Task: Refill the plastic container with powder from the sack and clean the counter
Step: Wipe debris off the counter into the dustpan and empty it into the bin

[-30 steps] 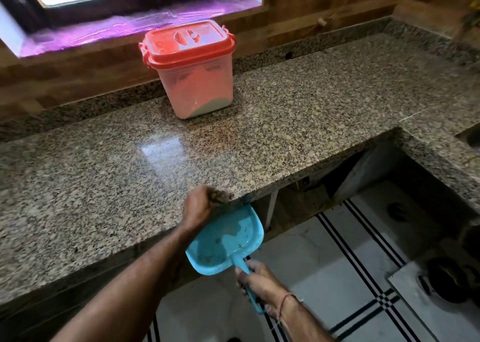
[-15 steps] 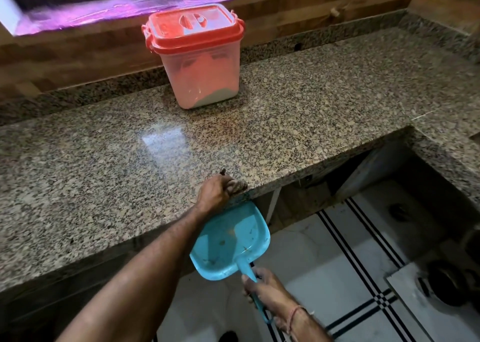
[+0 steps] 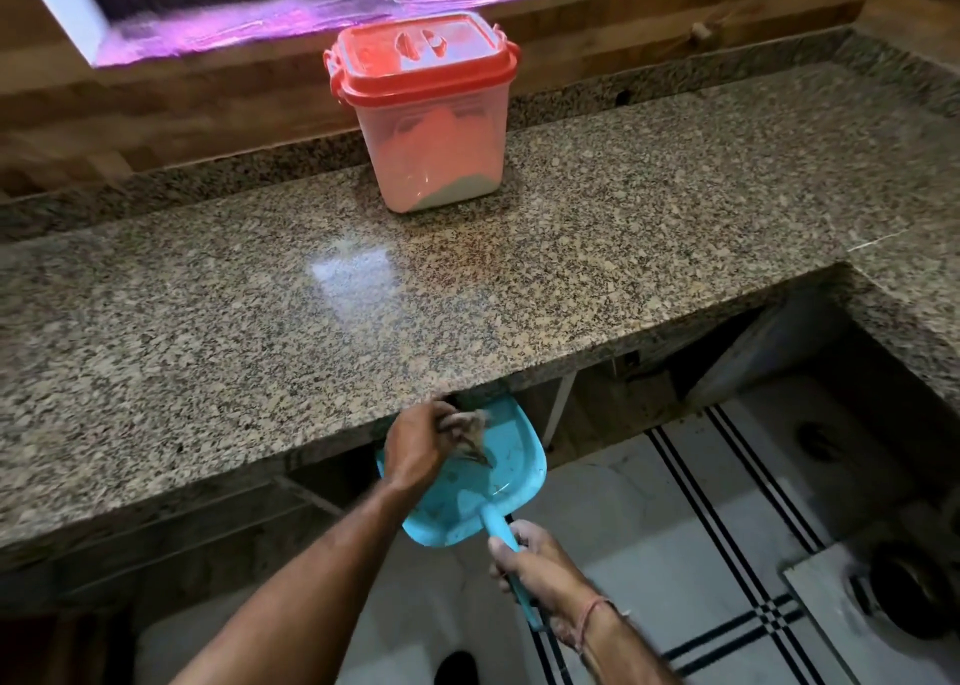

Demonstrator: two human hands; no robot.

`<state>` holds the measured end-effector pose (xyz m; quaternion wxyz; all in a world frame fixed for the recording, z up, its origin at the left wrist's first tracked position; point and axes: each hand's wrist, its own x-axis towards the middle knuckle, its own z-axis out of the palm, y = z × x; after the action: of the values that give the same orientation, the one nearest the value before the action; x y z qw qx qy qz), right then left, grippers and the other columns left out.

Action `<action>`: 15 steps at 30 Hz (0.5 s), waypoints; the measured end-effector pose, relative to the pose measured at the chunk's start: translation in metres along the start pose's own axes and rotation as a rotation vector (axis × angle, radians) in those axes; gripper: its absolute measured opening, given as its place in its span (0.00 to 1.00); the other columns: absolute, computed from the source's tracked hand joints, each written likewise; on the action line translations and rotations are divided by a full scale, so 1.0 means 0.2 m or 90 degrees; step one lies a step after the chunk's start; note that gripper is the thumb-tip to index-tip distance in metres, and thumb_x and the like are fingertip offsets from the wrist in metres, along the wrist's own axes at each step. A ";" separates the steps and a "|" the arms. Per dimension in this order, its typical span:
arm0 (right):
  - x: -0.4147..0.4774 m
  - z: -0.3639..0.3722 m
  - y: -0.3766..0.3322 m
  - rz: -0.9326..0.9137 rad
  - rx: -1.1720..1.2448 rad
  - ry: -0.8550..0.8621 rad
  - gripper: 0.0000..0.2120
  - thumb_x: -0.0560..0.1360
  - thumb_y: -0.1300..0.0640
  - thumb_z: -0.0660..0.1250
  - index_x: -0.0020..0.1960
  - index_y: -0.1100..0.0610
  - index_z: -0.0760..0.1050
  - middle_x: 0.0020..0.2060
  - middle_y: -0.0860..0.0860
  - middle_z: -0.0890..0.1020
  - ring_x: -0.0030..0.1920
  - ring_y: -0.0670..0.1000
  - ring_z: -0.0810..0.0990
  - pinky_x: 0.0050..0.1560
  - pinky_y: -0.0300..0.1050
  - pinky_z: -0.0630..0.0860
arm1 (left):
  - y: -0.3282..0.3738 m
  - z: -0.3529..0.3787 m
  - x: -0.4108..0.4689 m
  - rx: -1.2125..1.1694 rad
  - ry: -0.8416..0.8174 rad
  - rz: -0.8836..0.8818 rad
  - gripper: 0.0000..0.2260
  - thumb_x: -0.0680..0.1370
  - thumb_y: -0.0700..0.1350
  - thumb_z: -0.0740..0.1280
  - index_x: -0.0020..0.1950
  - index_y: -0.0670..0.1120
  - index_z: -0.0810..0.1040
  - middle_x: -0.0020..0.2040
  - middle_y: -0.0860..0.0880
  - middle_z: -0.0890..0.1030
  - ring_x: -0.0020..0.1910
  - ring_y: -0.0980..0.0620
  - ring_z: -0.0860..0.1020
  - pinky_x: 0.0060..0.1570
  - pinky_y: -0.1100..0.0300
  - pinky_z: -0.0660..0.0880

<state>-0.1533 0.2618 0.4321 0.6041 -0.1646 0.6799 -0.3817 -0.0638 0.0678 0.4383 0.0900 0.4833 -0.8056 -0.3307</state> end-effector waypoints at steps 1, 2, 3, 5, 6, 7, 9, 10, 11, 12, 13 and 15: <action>-0.01 -0.01 0.01 -0.002 -0.005 -0.004 0.04 0.81 0.59 0.65 0.49 0.58 0.74 0.37 0.55 0.78 0.28 0.41 0.75 0.28 0.33 0.71 | -0.03 0.00 -0.02 -0.023 0.003 -0.040 0.04 0.74 0.45 0.75 0.47 0.52 0.87 0.41 0.55 0.86 0.43 0.56 0.84 0.44 0.54 0.82; -0.03 -0.02 0.02 -0.001 -0.010 -0.009 0.04 0.81 0.59 0.65 0.49 0.58 0.74 0.37 0.55 0.79 0.28 0.42 0.76 0.29 0.33 0.72 | -0.05 0.00 -0.05 -0.048 0.004 -0.074 0.04 0.73 0.45 0.76 0.47 0.51 0.87 0.41 0.55 0.86 0.43 0.55 0.84 0.45 0.53 0.82; -0.04 -0.03 0.03 0.001 -0.012 -0.013 0.04 0.81 0.59 0.65 0.50 0.59 0.74 0.36 0.55 0.79 0.28 0.42 0.76 0.30 0.34 0.72 | -0.07 -0.01 -0.08 -0.081 0.013 -0.106 0.04 0.73 0.45 0.76 0.47 0.51 0.87 0.41 0.54 0.86 0.44 0.54 0.84 0.45 0.53 0.82; -0.07 -0.03 0.05 0.014 -0.020 -0.025 0.05 0.81 0.57 0.66 0.52 0.59 0.75 0.36 0.53 0.79 0.30 0.43 0.76 0.31 0.35 0.72 | -0.11 -0.03 -0.14 -0.172 0.053 -0.175 0.03 0.73 0.46 0.78 0.46 0.50 0.87 0.41 0.52 0.87 0.44 0.53 0.84 0.46 0.54 0.81; -0.08 -0.03 0.06 0.023 -0.030 -0.030 0.08 0.81 0.56 0.66 0.54 0.60 0.75 0.36 0.53 0.80 0.31 0.44 0.76 0.32 0.36 0.72 | -0.12 -0.03 -0.16 -0.215 0.068 -0.207 0.03 0.73 0.46 0.78 0.46 0.50 0.87 0.42 0.51 0.87 0.43 0.53 0.84 0.45 0.55 0.80; -0.09 -0.02 0.07 0.032 -0.048 -0.041 0.10 0.81 0.54 0.66 0.56 0.62 0.75 0.36 0.52 0.81 0.32 0.46 0.76 0.34 0.39 0.72 | -0.15 -0.04 -0.21 -0.252 0.084 -0.240 0.04 0.74 0.45 0.78 0.47 0.50 0.87 0.42 0.51 0.87 0.43 0.54 0.83 0.43 0.58 0.80; -0.11 0.01 0.09 0.037 -0.078 -0.064 0.13 0.81 0.54 0.66 0.57 0.63 0.74 0.36 0.52 0.81 0.33 0.47 0.76 0.37 0.41 0.72 | -0.21 -0.05 -0.29 -0.311 0.106 -0.289 0.05 0.74 0.45 0.78 0.49 0.48 0.87 0.43 0.50 0.87 0.43 0.54 0.84 0.44 0.58 0.81; -0.12 0.03 0.10 0.034 -0.094 -0.080 0.12 0.81 0.54 0.66 0.56 0.63 0.74 0.36 0.52 0.80 0.33 0.47 0.76 0.36 0.40 0.73 | -0.25 -0.05 -0.34 -0.345 0.121 -0.312 0.05 0.73 0.45 0.78 0.49 0.48 0.87 0.43 0.49 0.87 0.44 0.51 0.85 0.47 0.54 0.83; -0.13 0.06 0.11 0.030 -0.111 -0.097 0.10 0.81 0.54 0.66 0.54 0.62 0.75 0.36 0.53 0.80 0.33 0.46 0.76 0.34 0.39 0.73 | -0.29 -0.07 -0.39 -0.386 0.138 -0.333 0.05 0.74 0.44 0.78 0.48 0.47 0.87 0.44 0.47 0.88 0.45 0.49 0.85 0.49 0.50 0.84; -0.14 0.09 0.13 0.028 -0.128 -0.110 0.09 0.81 0.54 0.66 0.54 0.61 0.75 0.36 0.53 0.80 0.33 0.46 0.76 0.33 0.38 0.72 | -0.32 -0.08 -0.45 -0.421 0.157 -0.353 0.04 0.75 0.42 0.76 0.48 0.45 0.86 0.45 0.45 0.87 0.45 0.47 0.85 0.50 0.49 0.83; -0.14 0.12 0.14 0.029 -0.144 -0.122 0.10 0.81 0.54 0.66 0.54 0.62 0.75 0.36 0.52 0.80 0.33 0.46 0.76 0.32 0.38 0.72 | -0.36 -0.08 -0.50 -0.453 0.181 -0.372 0.02 0.77 0.40 0.75 0.48 0.43 0.85 0.46 0.43 0.87 0.44 0.46 0.84 0.47 0.51 0.82; -0.17 0.21 0.16 0.034 -0.188 -0.153 0.12 0.81 0.55 0.66 0.56 0.64 0.75 0.35 0.52 0.80 0.32 0.46 0.76 0.31 0.37 0.72 | -0.46 -0.12 -0.64 -0.517 0.250 -0.406 0.01 0.78 0.38 0.73 0.47 0.41 0.83 0.44 0.42 0.85 0.43 0.46 0.82 0.42 0.55 0.79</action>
<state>-0.0986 0.2925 0.4324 0.6605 -0.2776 0.6554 -0.2390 0.0807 0.1359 0.4220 0.3127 0.6826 -0.3951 -0.5293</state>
